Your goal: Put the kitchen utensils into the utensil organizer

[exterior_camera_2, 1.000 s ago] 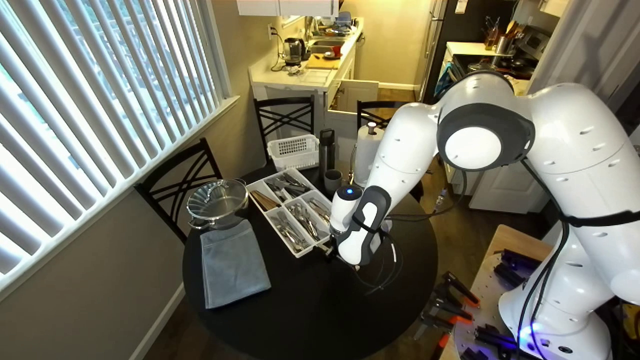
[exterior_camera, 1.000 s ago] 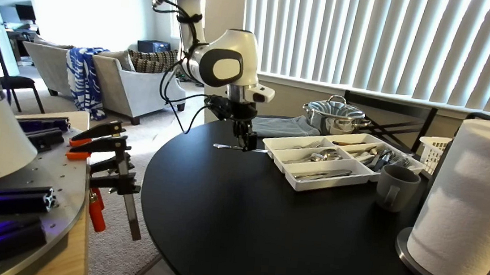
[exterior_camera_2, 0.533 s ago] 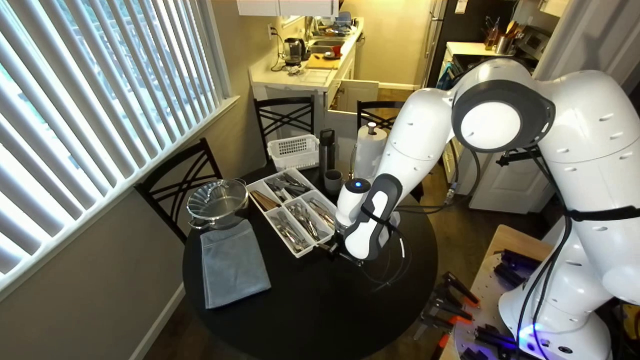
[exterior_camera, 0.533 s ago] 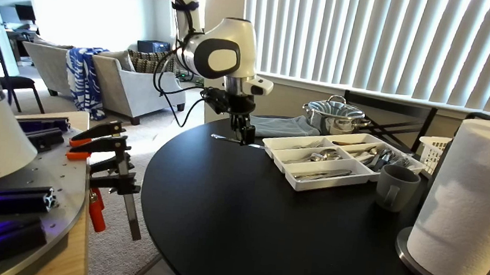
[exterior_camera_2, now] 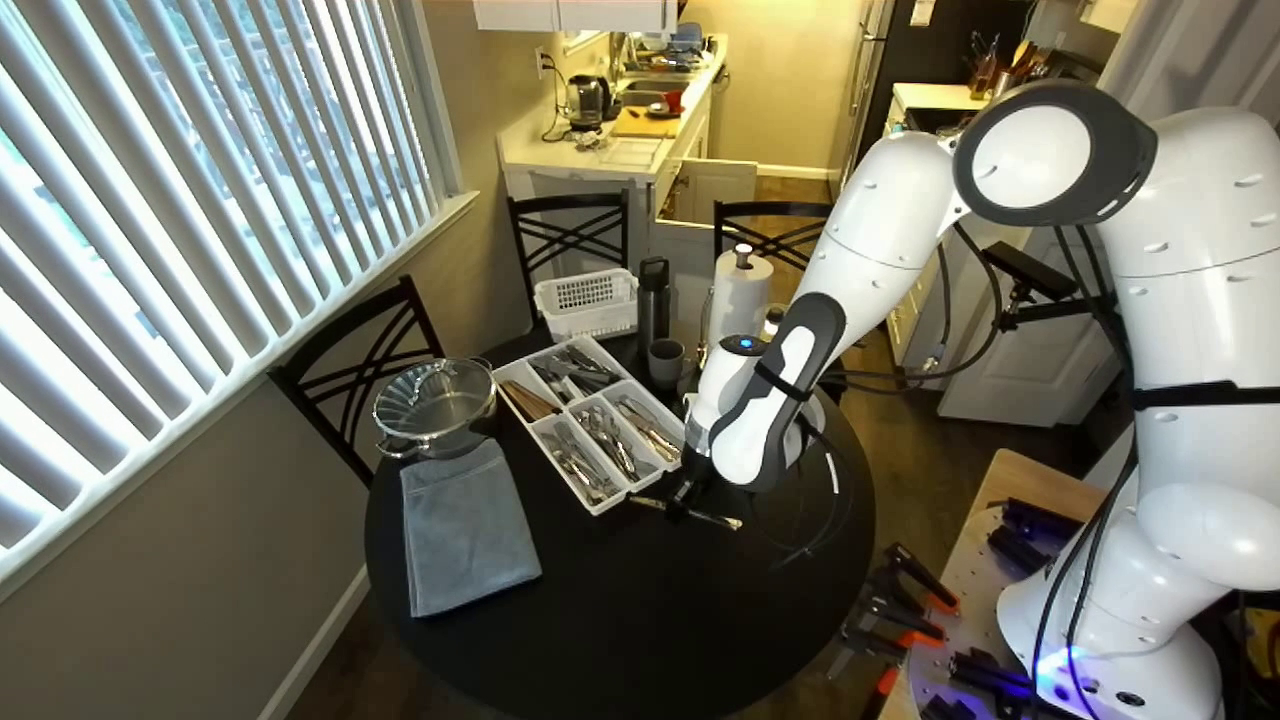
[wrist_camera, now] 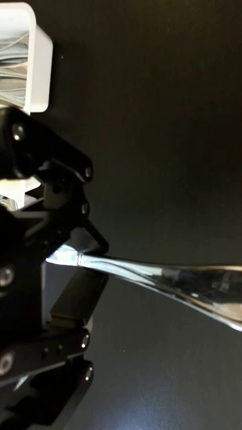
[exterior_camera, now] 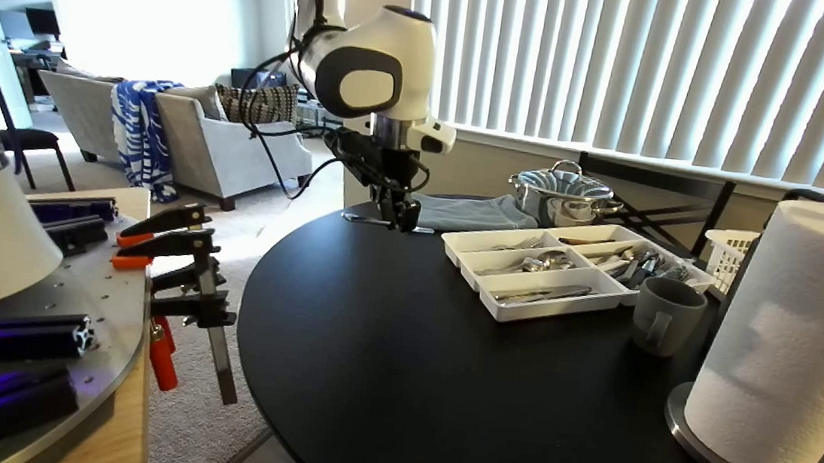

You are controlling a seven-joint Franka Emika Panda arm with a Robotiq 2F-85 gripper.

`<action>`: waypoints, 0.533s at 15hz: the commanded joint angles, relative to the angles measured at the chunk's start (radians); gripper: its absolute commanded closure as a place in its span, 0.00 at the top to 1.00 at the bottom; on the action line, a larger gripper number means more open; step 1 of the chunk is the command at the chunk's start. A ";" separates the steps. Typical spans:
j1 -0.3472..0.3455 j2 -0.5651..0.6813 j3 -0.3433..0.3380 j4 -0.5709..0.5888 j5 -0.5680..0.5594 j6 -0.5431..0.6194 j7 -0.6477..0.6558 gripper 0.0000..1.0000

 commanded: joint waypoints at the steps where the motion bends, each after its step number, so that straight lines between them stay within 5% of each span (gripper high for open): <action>1: -0.074 -0.012 0.025 0.010 0.029 -0.001 0.013 0.05; 4: -0.068 0.007 -0.025 0.095 0.043 -0.031 0.043 0.05; 8: 0.024 0.028 -0.156 0.251 0.020 -0.116 0.065 0.05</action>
